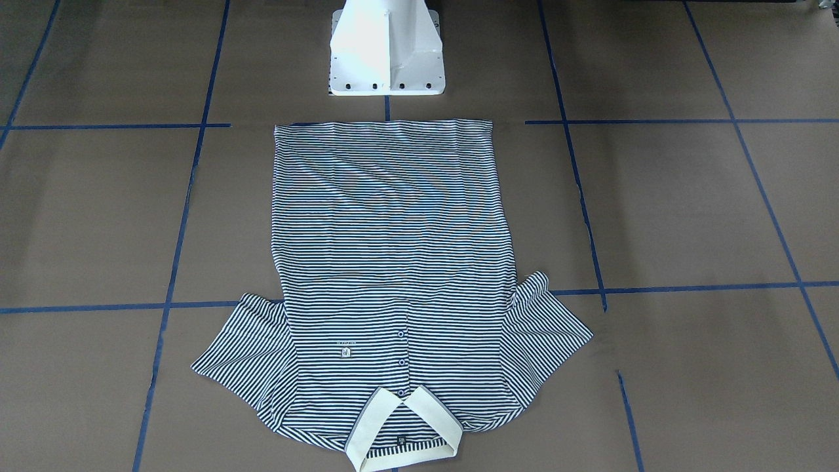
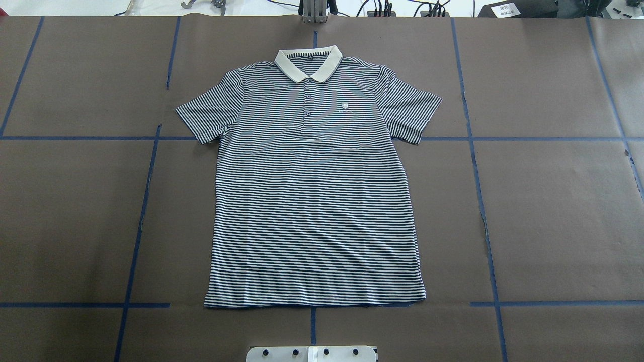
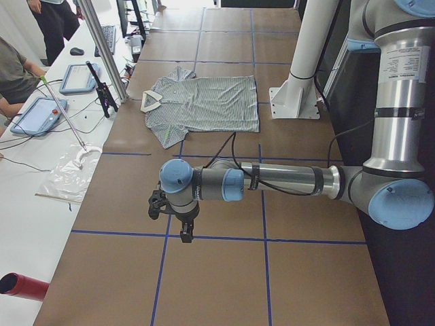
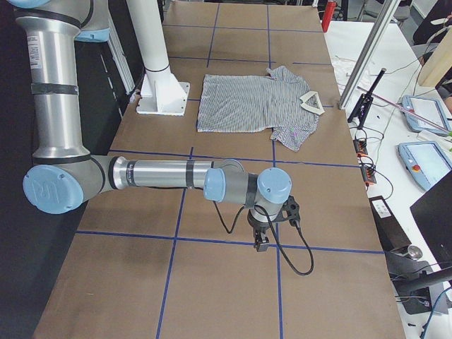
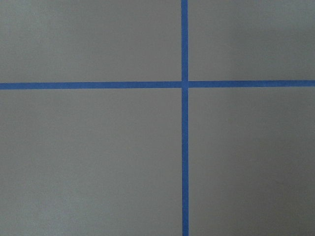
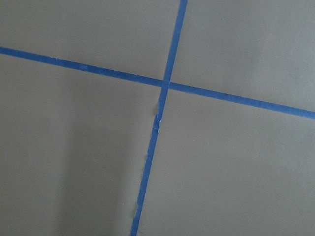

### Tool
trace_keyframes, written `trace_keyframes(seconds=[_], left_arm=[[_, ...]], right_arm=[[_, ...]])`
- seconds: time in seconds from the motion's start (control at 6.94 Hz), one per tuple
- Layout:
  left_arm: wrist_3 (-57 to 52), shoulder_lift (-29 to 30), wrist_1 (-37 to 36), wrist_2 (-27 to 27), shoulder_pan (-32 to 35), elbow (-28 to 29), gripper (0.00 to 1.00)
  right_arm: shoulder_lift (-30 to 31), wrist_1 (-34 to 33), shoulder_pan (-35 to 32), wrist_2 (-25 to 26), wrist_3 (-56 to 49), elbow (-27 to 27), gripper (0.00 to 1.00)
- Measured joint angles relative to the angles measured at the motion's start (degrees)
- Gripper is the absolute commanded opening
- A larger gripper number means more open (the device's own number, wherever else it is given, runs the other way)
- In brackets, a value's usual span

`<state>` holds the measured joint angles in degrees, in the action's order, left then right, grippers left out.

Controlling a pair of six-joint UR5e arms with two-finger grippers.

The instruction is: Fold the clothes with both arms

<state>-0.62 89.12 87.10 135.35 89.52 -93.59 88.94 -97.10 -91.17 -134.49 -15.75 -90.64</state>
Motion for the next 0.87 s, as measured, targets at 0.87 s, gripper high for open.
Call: trace_keyframes(seconds=[0.87], left_arm=[[0.1,7.1,2.2,0.3,-0.3,0.3,1.0]], right_arm=[[-4.7,4.9,2.4,-1.7,6.5,0.8,1.0]])
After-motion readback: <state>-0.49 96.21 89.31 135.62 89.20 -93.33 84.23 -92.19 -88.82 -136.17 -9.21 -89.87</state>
